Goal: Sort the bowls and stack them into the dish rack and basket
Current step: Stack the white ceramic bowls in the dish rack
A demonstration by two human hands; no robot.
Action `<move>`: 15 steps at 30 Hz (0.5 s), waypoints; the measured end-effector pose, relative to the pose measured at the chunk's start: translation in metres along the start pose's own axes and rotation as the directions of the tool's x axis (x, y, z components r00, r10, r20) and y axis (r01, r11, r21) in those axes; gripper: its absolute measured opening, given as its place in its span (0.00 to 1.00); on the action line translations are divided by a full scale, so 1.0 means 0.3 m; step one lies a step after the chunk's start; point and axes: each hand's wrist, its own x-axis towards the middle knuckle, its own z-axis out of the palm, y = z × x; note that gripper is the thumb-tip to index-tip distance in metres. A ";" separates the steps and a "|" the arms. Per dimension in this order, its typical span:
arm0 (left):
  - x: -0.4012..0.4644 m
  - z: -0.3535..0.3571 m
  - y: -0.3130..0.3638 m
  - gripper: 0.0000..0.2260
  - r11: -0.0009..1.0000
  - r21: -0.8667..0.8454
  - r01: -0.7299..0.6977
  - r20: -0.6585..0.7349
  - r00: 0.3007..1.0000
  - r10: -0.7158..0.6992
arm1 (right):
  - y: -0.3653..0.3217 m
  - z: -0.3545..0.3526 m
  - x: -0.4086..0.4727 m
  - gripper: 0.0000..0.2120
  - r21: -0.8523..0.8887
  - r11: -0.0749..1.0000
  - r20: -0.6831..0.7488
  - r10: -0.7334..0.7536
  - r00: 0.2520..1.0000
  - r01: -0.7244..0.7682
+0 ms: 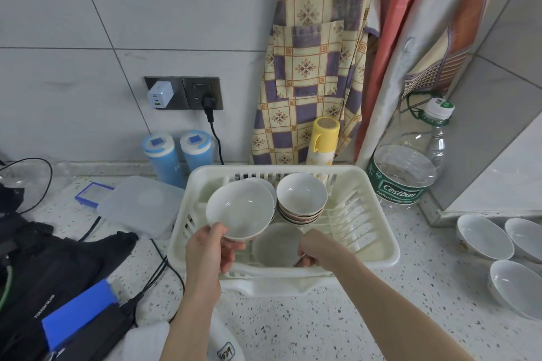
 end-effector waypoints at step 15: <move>-0.002 0.024 0.007 0.07 0.979 0.189 0.072 0.064 0.994 -0.086 | -0.001 0.016 -0.002 0.07 -0.149 0.989 -0.105 -0.029 0.994 0.013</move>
